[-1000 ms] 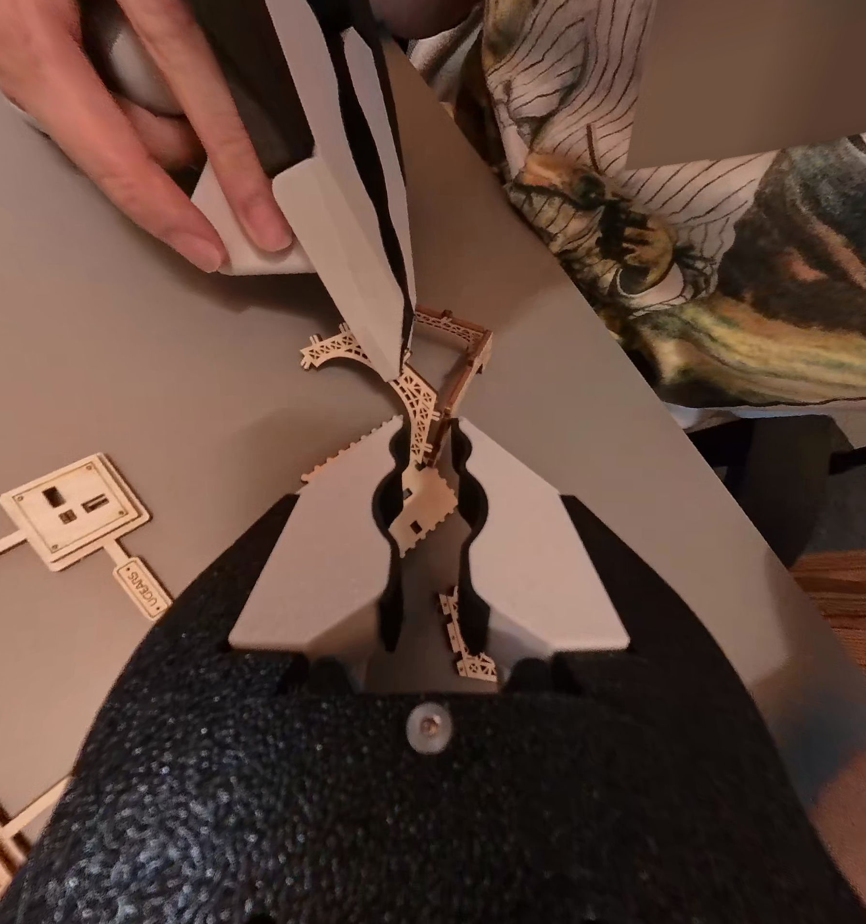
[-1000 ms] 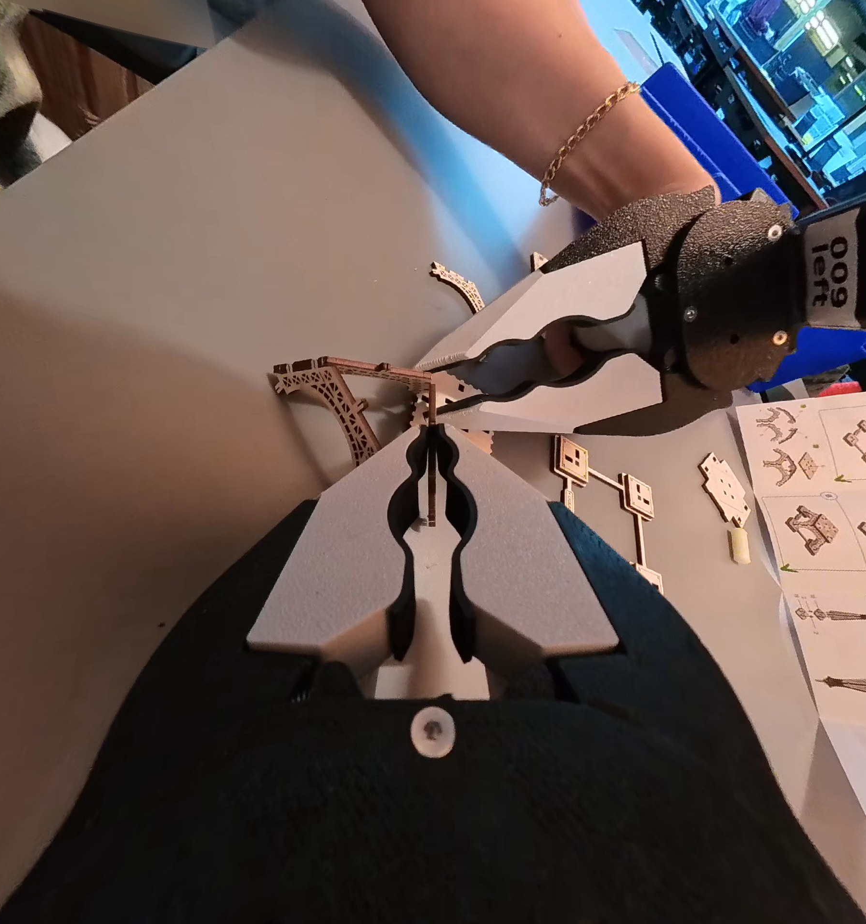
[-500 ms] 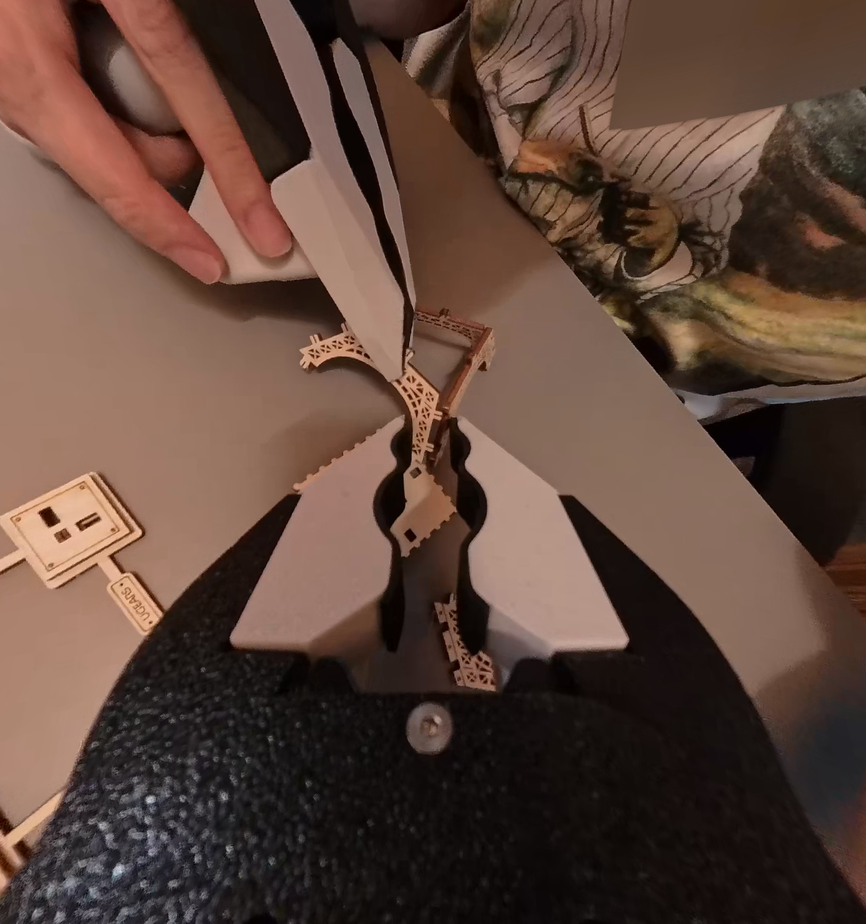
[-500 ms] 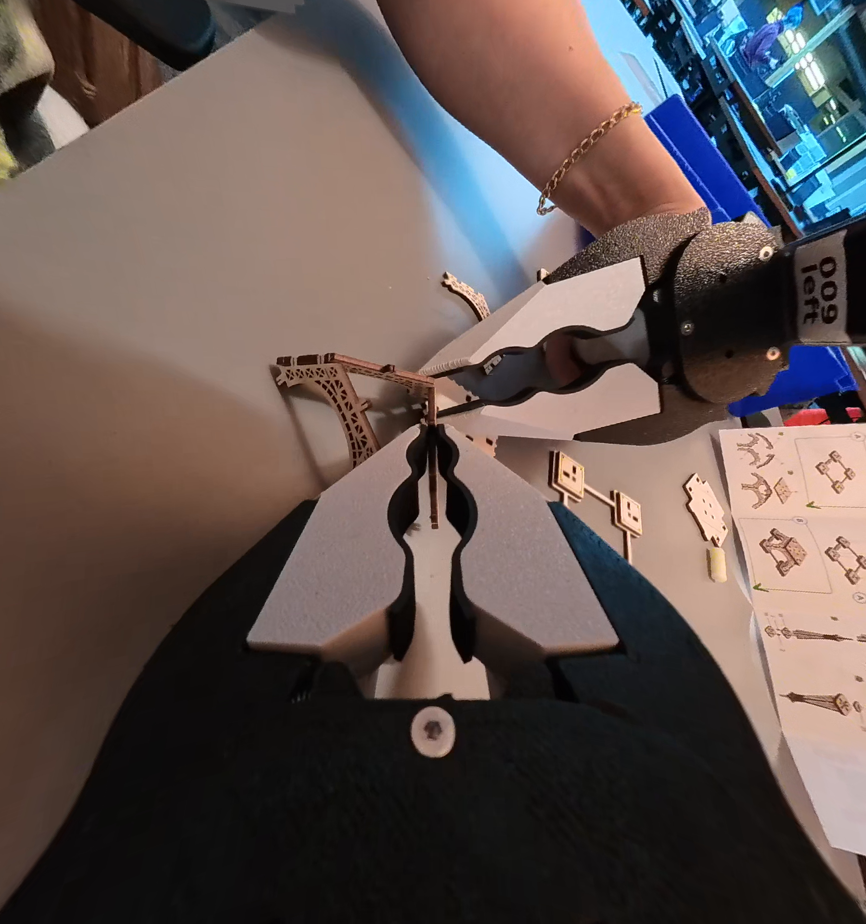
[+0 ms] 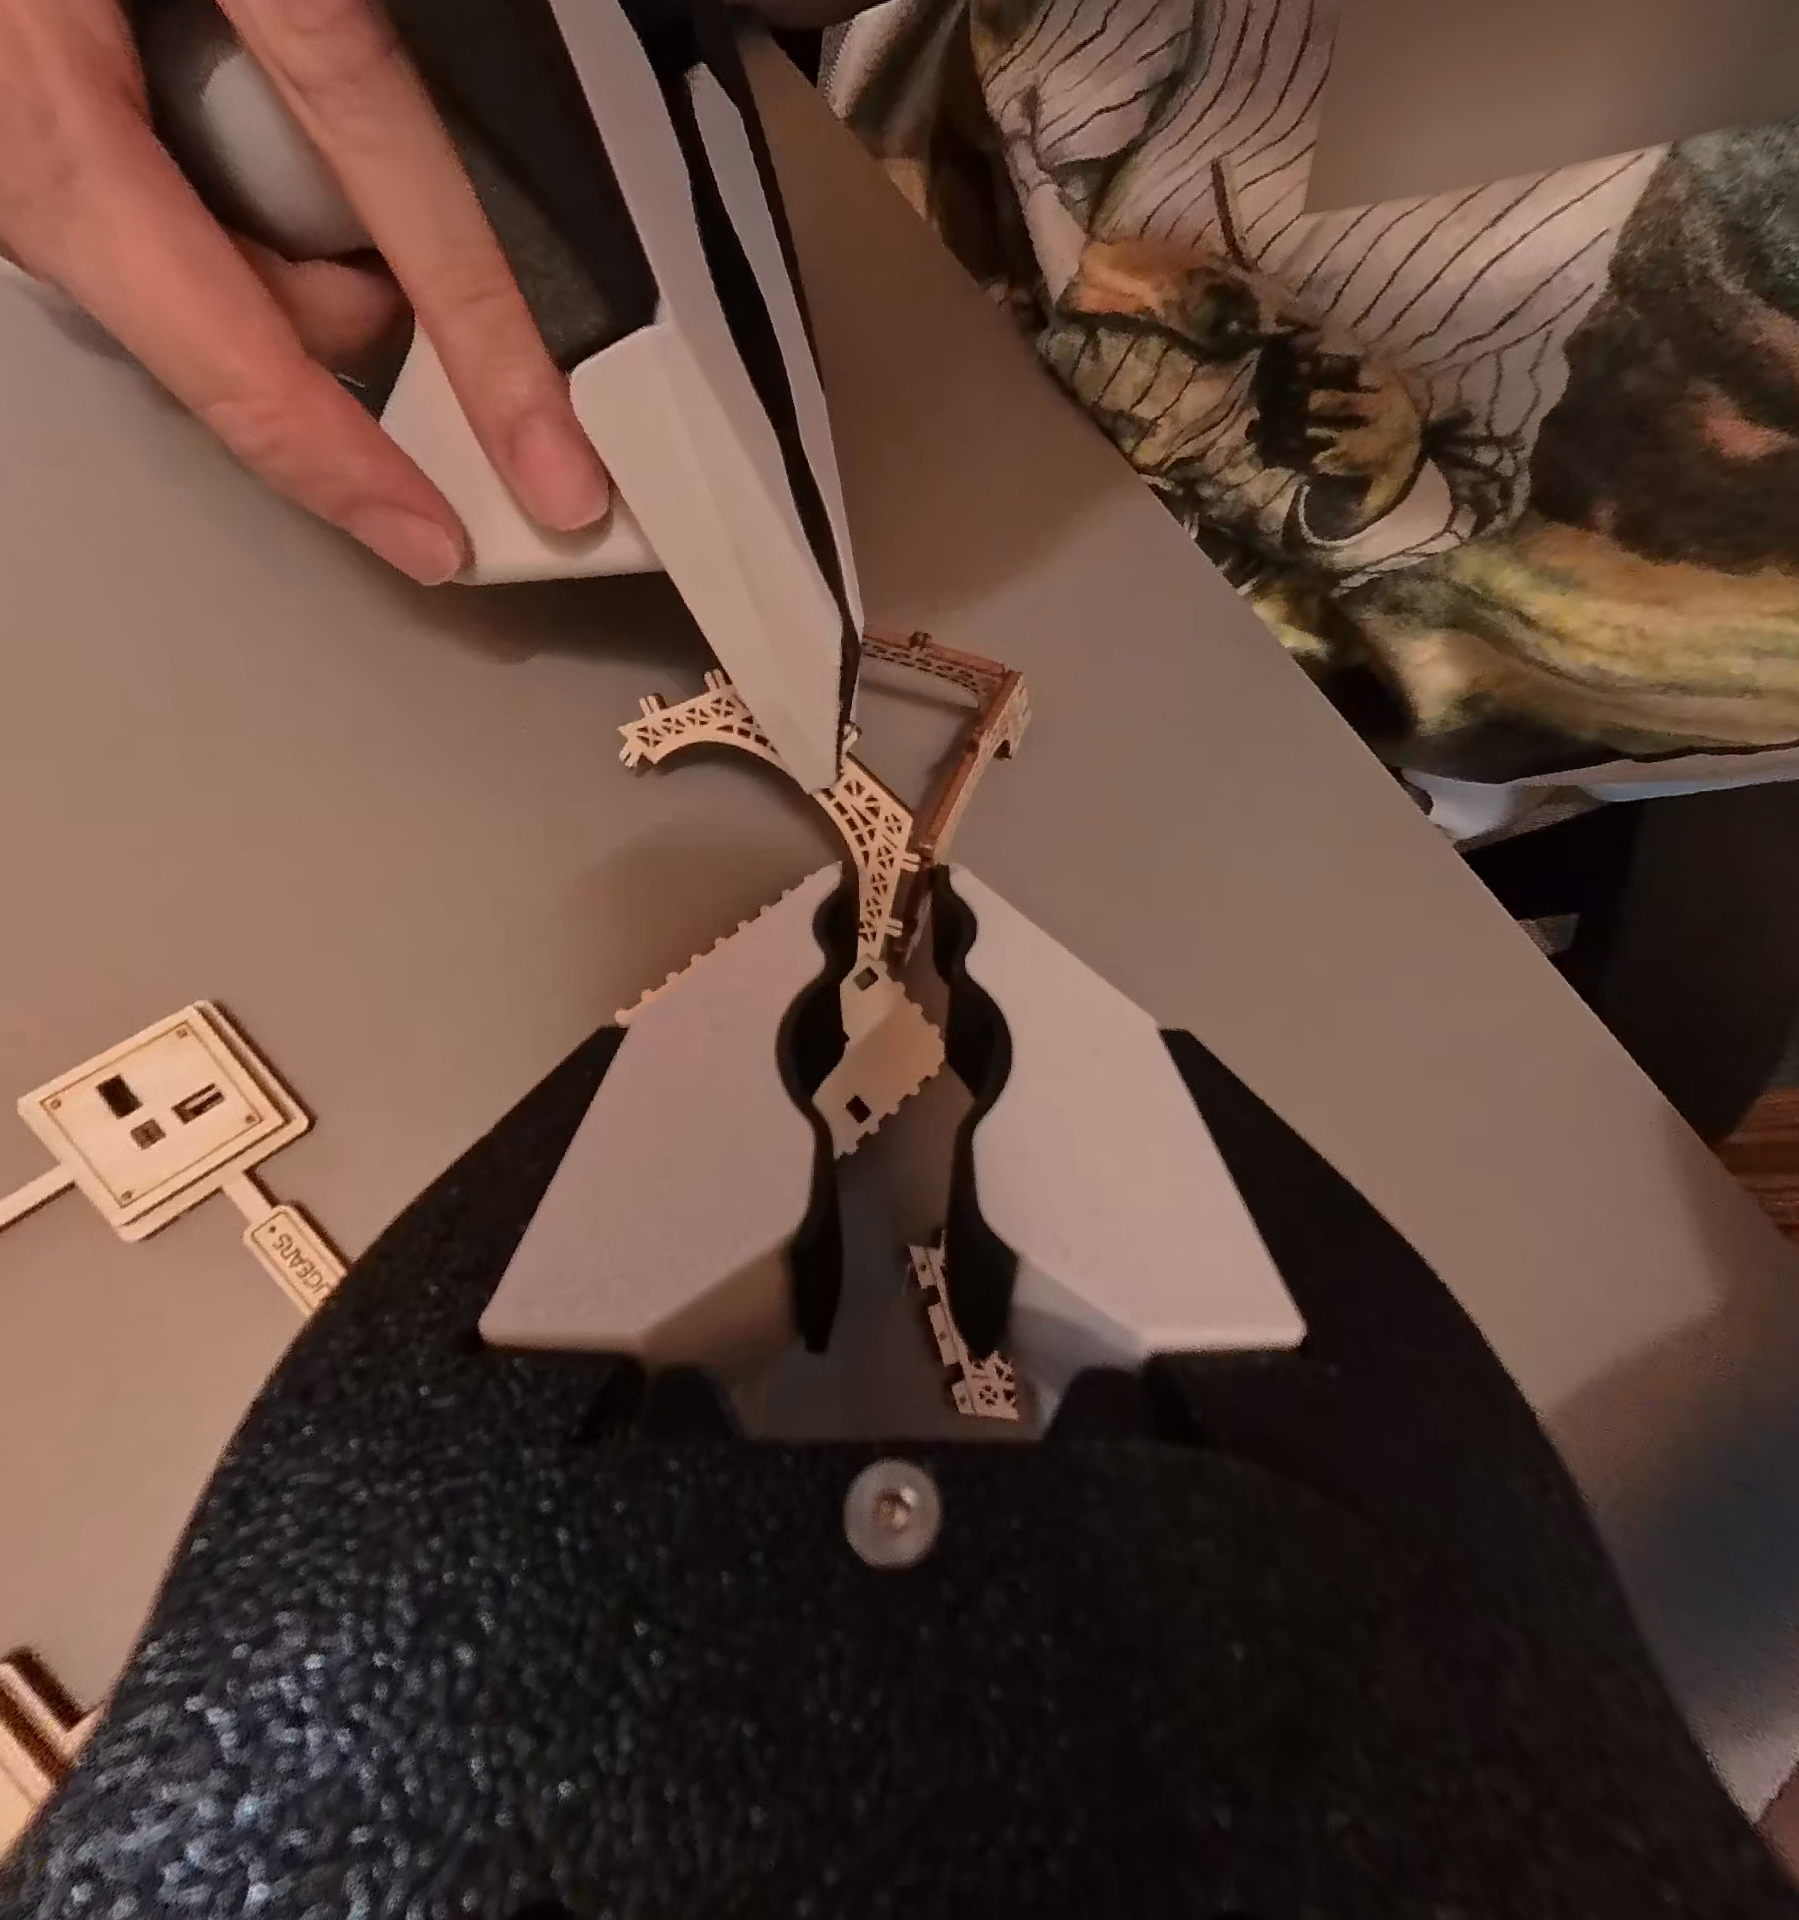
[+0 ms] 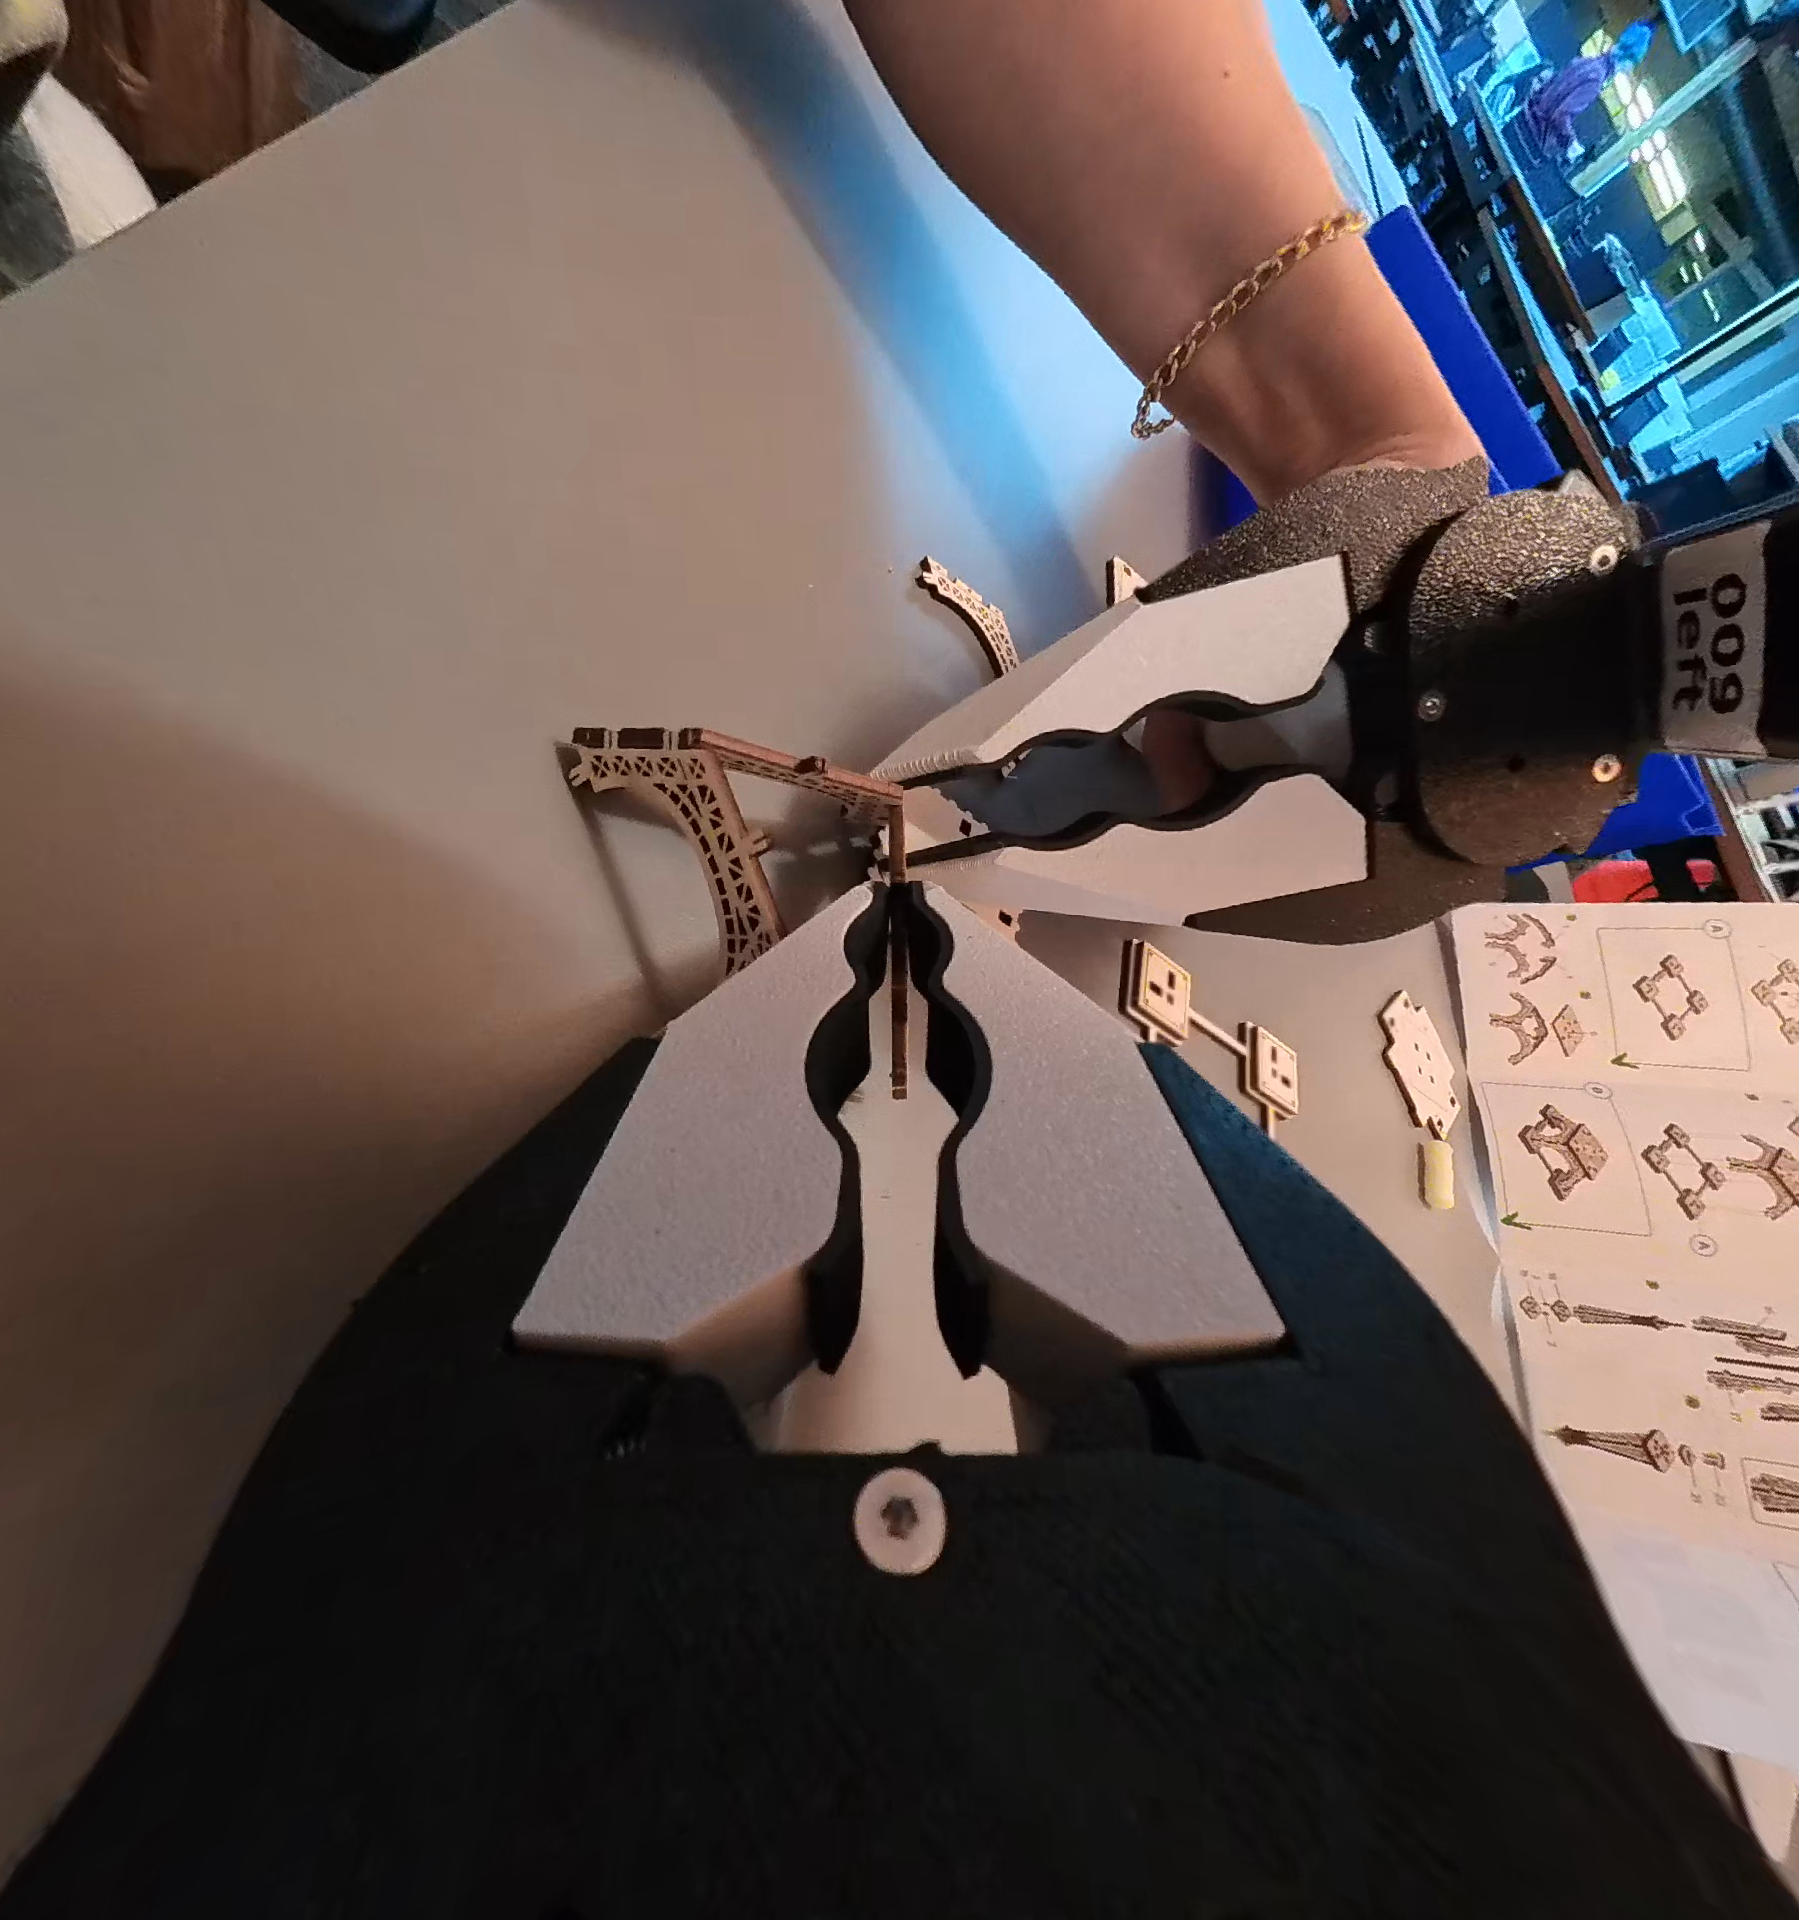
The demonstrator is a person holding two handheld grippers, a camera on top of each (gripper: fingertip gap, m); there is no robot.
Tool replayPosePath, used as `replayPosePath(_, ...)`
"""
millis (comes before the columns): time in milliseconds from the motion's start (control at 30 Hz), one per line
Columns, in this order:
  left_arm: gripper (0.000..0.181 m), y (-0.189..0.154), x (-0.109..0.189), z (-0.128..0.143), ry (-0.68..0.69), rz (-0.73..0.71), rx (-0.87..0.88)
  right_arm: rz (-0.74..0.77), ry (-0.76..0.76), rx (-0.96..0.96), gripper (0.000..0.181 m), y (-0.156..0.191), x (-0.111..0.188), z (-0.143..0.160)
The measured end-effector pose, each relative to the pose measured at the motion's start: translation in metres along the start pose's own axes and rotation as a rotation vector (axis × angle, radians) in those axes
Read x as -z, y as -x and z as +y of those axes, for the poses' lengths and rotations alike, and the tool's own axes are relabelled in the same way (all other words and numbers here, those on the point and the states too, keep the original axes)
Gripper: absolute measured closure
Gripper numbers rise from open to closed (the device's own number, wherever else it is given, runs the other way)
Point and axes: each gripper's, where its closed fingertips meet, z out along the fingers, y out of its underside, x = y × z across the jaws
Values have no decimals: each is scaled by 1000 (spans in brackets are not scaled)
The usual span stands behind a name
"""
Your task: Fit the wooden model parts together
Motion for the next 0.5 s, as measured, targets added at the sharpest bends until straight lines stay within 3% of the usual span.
replayPosePath(33,170,0,0,0,-2,1,0,1,3,3,181,0,0,0)
replayPosePath(300,170,1,0,-1,-2,-15,-4,15,-1,-14,180,0,2,0)
replayPosePath(367,170,2,0,-2,-3,-26,3,49,-12,-36,167,-7,4,0)
replayPosePath(433,170,3,0,-3,-14,-48,14,112,-33,-69,142,-21,14,0)
replayPosePath(500,171,6,2,-4,-24,-89,34,197,-48,-122,136,-40,31,1)
